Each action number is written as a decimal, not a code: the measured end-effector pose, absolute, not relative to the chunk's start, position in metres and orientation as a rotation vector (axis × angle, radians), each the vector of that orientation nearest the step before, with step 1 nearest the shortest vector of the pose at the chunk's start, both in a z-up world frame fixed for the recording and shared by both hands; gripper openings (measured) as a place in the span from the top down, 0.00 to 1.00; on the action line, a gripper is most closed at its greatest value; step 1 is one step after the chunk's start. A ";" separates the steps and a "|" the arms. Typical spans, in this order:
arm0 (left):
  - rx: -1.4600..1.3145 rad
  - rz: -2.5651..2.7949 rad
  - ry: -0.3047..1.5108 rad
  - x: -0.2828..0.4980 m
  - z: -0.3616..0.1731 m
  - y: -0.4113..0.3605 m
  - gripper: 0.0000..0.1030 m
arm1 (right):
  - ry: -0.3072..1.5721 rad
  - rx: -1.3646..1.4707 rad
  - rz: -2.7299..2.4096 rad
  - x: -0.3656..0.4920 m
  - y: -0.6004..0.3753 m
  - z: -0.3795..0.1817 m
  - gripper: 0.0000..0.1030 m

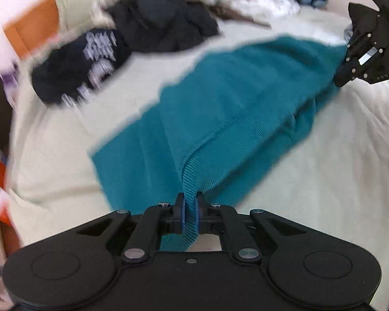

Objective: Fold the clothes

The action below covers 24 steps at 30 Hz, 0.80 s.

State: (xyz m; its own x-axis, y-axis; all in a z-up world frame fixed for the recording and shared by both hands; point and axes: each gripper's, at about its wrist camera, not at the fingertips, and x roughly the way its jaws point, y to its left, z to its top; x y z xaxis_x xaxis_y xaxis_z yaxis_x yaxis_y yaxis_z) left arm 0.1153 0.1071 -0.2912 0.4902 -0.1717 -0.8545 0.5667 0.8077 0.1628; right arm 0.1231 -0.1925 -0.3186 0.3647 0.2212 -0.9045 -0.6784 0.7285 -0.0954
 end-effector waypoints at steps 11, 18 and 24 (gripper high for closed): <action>0.070 -0.363 0.876 0.137 -0.226 0.131 0.40 | 0.995 0.021 0.413 0.150 -0.284 -0.234 0.04; -0.142 -0.230 0.984 0.174 -0.265 0.125 0.39 | 1.066 0.281 0.341 0.189 -0.295 -0.291 0.39; -0.212 -0.193 1.074 0.182 -0.299 0.117 0.46 | 1.117 0.257 0.360 0.185 -0.281 -0.322 0.63</action>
